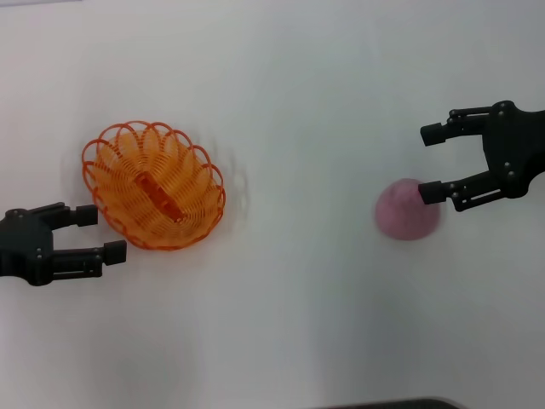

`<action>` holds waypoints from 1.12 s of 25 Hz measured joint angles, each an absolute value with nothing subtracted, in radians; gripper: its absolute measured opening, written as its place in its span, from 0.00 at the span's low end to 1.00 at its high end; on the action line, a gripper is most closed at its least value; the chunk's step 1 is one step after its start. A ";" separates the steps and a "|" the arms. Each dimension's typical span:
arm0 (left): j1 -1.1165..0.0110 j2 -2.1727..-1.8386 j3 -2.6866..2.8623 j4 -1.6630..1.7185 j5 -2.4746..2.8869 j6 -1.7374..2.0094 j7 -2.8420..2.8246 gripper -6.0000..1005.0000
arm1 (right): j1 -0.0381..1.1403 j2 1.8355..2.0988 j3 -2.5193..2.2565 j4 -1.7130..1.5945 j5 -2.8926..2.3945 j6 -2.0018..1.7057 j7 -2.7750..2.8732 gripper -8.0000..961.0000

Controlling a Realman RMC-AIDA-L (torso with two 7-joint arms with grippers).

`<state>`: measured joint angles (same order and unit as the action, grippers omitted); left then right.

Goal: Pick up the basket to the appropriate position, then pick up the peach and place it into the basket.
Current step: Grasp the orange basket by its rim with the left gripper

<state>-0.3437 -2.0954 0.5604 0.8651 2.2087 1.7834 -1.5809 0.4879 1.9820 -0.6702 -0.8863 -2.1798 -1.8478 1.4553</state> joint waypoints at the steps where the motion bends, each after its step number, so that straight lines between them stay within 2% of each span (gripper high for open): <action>1: -0.344 -2.096 0.560 0.865 2.209 1.783 -1.581 0.93 | 0.488 1.982 -0.671 -0.886 -2.180 -1.845 1.455 0.96; 22: -0.352 -2.097 0.551 0.868 2.181 1.787 -1.586 0.91 | 0.486 1.990 -0.673 -0.884 -2.180 -1.821 1.454 0.96; 28: -0.403 -2.095 0.435 0.867 2.071 1.757 -1.663 0.90 | 0.488 1.994 -0.673 -0.884 -2.182 -1.807 1.454 0.96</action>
